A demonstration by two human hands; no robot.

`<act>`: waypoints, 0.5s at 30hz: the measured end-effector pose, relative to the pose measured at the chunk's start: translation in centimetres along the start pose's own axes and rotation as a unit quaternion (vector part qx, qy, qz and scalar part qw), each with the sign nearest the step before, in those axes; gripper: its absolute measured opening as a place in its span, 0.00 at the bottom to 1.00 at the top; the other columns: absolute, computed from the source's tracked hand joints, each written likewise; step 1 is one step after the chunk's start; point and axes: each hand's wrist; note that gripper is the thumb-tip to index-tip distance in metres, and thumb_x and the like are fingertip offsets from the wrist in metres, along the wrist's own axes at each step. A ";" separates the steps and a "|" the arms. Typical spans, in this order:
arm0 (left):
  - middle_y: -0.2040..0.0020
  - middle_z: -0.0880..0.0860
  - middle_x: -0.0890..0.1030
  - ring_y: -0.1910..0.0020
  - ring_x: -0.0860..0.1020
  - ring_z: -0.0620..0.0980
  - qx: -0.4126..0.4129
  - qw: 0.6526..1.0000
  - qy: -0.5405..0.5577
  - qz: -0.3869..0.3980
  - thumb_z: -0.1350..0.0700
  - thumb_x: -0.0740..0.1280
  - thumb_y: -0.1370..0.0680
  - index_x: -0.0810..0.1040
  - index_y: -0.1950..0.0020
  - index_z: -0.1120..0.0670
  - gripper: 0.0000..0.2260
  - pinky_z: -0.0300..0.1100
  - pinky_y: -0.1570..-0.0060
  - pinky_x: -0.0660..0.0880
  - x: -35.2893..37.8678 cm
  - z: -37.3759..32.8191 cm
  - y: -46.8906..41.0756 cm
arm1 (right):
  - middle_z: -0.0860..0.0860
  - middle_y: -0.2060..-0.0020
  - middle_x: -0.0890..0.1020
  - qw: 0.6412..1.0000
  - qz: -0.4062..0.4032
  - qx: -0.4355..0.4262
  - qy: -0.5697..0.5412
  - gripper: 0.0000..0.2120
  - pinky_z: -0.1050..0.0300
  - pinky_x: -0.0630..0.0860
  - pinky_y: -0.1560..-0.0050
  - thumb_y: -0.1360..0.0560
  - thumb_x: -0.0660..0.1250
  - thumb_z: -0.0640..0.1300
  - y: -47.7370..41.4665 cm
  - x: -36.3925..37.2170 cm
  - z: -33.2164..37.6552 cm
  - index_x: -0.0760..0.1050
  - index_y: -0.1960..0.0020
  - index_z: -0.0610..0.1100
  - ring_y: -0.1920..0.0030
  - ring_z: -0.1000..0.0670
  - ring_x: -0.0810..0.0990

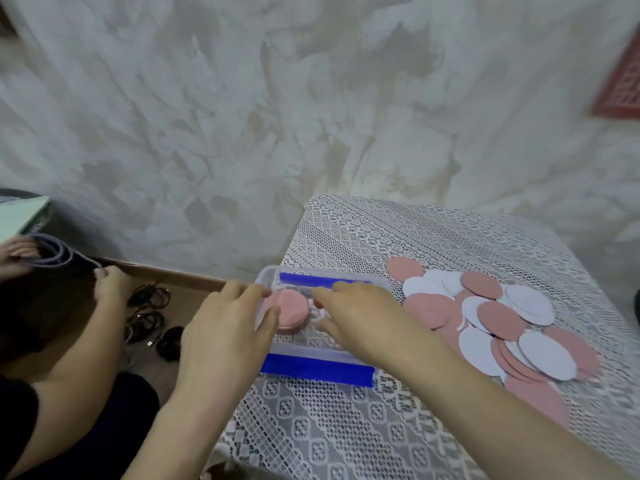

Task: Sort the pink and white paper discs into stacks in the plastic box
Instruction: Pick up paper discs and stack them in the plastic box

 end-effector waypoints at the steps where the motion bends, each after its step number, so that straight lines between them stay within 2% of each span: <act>1: 0.42 0.46 0.79 0.48 0.77 0.50 0.021 1.000 -0.015 0.000 0.43 0.64 0.21 0.79 0.37 0.45 0.15 0.46 0.57 0.76 0.2 -0.5 -0.2 | 0.47 0.43 0.79 1.000 -0.021 -0.001 0.013 0.16 0.48 0.76 0.48 0.17 0.61 0.49 0.8 -0.3 -0.3 0.69 0.31 0.49 0.44 0.41 0.79; 5: 0.44 0.49 0.80 0.45 0.77 0.53 0.091 0.993 -0.066 0.021 0.44 0.64 0.21 0.80 0.40 0.48 0.14 0.47 0.55 0.76 1.5 -3.1 -1.3 | 0.47 0.44 0.77 0.996 -0.073 0.009 0.051 0.15 0.49 0.67 0.52 0.16 0.61 0.51 3.7 -1.7 -1.7 0.69 0.33 0.47 0.44 0.42 0.76; 7: 0.45 0.50 0.81 0.45 0.77 0.55 0.121 0.990 -0.070 0.021 0.45 0.64 0.21 0.81 0.39 0.50 0.15 0.49 0.52 0.77 2.0 -4.9 -1.5 | 0.47 0.45 0.77 0.994 -0.082 0.026 0.063 0.12 0.51 0.63 0.55 0.17 0.62 0.48 5.3 -2.3 -2.8 0.70 0.34 0.47 0.44 0.42 0.75; 10: 0.45 0.51 0.81 0.45 0.76 0.56 0.160 0.986 -0.042 0.008 0.46 0.63 0.20 0.80 0.38 0.51 0.15 0.51 0.51 0.77 2.5 -8.7 -1.7 | 0.48 0.48 0.76 0.991 -0.085 0.068 0.078 0.11 0.51 0.62 0.59 0.18 0.63 0.42 7.7 -2.8 -4.9 0.70 0.36 0.48 0.47 0.42 0.76; 15: 0.50 0.51 0.82 0.51 0.76 0.56 0.233 0.972 -0.023 -0.019 0.47 0.67 0.23 0.83 0.43 0.52 0.13 0.49 0.55 0.75 4.0 -15.6 -1.4 | 0.48 0.44 0.77 0.983 -0.077 0.142 0.087 0.11 0.52 0.64 0.59 0.17 0.60 0.46 11.8 -3.4 -9.3 0.70 0.35 0.48 0.43 0.42 0.77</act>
Point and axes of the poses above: each hand's wrist, its own y-axis away from the middle knuckle, its own x-axis out of the palm, z = x × y
